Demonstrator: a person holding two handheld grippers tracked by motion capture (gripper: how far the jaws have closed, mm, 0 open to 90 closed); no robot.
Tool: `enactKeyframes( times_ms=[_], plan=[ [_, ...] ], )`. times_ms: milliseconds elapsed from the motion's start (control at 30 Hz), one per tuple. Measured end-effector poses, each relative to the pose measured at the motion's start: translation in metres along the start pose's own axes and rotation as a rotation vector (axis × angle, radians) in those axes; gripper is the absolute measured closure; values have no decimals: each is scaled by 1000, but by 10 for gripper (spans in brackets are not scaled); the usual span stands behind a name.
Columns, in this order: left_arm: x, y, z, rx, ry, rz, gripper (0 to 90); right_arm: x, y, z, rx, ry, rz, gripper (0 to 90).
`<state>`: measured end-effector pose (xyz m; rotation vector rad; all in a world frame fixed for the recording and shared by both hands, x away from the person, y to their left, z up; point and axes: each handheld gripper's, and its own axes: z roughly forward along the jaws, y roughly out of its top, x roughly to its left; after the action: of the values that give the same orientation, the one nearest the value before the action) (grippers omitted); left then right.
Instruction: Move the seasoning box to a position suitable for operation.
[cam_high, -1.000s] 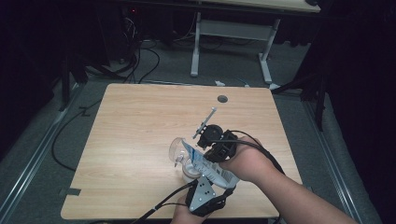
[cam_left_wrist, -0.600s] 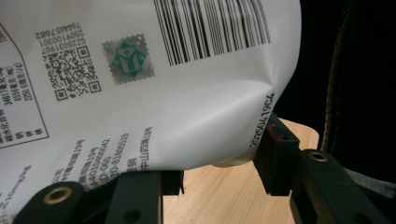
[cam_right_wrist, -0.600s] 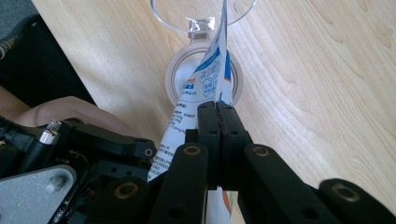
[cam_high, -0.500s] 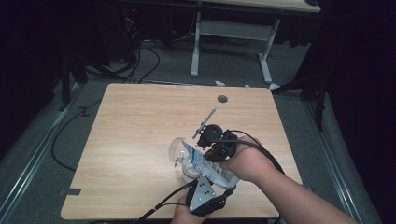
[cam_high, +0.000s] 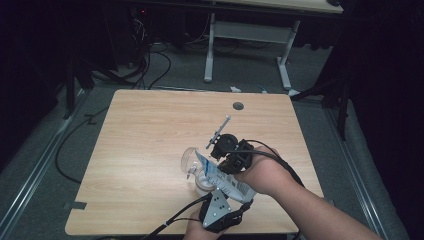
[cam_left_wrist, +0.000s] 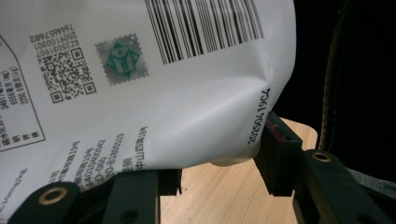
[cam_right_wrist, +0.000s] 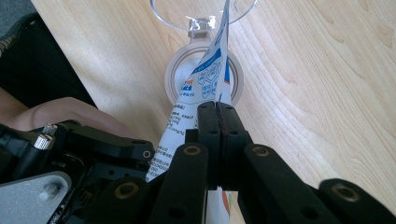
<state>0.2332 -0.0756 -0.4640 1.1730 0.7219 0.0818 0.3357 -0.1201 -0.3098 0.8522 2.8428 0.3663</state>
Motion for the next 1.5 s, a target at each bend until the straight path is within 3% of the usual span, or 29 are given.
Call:
enactKeyframes(
  times_ms=[1500],
  plan=[
    [-1, 0, 0, -3, -12, 0, 580, -1, -1, 0, -9, -3, 0, 900]
  ],
)
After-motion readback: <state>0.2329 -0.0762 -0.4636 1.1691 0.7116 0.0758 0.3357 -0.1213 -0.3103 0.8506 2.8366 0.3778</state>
